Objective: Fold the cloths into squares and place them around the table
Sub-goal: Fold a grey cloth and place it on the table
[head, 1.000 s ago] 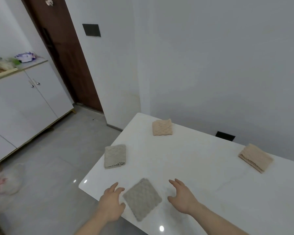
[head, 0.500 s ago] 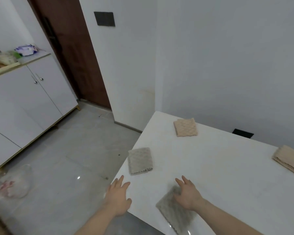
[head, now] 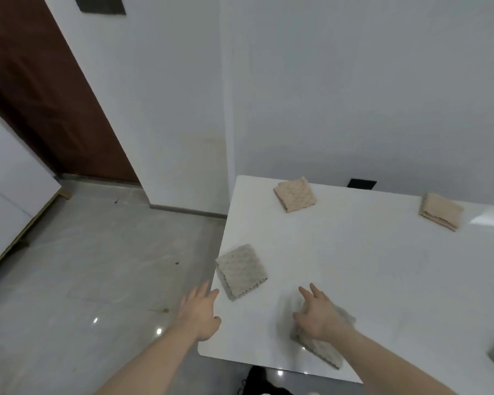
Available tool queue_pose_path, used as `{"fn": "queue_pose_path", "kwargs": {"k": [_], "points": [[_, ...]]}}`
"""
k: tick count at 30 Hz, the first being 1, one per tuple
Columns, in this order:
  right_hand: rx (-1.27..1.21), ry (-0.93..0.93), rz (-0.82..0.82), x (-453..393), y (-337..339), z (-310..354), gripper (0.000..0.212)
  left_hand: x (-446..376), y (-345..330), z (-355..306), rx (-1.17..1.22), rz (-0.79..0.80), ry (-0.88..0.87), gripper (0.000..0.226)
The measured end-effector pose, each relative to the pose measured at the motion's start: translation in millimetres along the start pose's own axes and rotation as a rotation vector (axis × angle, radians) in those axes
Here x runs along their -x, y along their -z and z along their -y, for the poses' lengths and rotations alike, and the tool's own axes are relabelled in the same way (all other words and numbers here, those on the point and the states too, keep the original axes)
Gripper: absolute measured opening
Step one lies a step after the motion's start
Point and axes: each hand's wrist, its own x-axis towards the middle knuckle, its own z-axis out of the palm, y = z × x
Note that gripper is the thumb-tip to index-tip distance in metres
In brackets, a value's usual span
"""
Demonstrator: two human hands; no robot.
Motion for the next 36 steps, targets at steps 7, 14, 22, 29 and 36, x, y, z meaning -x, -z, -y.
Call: {"fn": "queue_pose_path", "kwargs": {"k": [7, 14, 22, 29, 36], "points": [[0.063, -0.02, -0.059, -34.1, 18.1, 7.3, 0.075, -21.1, 39.8, 5.8, -0.01, -0.05, -0.032, 0.089], [0.091, 0.011, -0.093, -57.1, 33.2, 28.7, 0.076, -63.2, 83.7, 12.5, -0.096, -0.012, -0.06, 0.083], [0.123, -0.123, -0.112, -85.5, 47.2, 41.7, 0.073, -143.0, 149.1, 15.9, -0.188, 0.051, -0.253, 0.084], [0.018, -0.272, -0.12, -117.2, 58.2, 85.3, 0.074, -234.1, 179.5, 34.5, -0.27, 0.092, -0.384, 0.084], [0.007, -0.32, -0.193, -147.1, 86.9, 100.5, 0.073, -297.7, 198.8, 4.9, -0.386, 0.087, -0.498, 0.078]]}}
